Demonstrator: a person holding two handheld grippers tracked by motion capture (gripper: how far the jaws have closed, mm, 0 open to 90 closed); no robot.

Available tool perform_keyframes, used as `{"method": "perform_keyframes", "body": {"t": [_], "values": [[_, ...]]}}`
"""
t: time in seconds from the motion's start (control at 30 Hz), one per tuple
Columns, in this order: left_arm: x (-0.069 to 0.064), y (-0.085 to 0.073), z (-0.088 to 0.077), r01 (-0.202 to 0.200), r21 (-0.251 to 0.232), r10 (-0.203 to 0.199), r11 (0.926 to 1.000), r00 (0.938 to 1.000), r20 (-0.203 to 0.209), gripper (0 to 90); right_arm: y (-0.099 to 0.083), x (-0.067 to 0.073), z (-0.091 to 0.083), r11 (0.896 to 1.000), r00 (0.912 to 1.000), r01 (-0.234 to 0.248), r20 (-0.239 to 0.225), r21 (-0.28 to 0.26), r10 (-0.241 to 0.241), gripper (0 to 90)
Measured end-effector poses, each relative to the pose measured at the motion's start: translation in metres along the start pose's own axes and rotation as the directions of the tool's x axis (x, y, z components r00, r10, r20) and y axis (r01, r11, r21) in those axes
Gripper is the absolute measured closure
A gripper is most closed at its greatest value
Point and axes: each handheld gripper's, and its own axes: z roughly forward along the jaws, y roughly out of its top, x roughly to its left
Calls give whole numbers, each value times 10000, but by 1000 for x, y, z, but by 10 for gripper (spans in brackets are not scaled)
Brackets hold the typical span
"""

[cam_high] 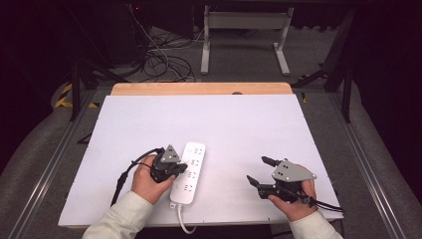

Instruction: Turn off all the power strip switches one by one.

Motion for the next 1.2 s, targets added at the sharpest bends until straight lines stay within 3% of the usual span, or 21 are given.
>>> {"method": "perform_keyframes", "body": {"t": [0.17, 0.47, 0.63, 0.8, 1.0, 1.2], "values": [[0, 4, -15, 56, -585, -53, 9983, 10000, 50, 900, 0, 0, 1, 10000, 10000, 5, 16, 38, -5, 254], [1, 6, -17, -43, -624, 39, 9980, 10000, -67, 900, 0, 0, 0, 10000, 10000, 49, 5, 27, -49, 255], [2, 17, -14, -221, -516, 214, 9984, 9997, -146, 900, -1, 0, 2, 9999, 10000, 69, -17, 88, -69, 254], [12, 28, -3, 103, -761, -108, 9970, 9999, -57, 900, -1, 1, 2, 10000, 10000, 48, -4, 75, -48, 254], [23, 25, 12, 261, -370, -268, 9990, 9995, -172, 900, -2, 1, 3, 9998, 10000, 63, -58, 177, -62, 253], [25, 22, 13, 349, -287, -355, 9990, 9991, -213, 900, -2, 1, 3, 9999, 10000, 34, -63, 144, -33, 252]]}}
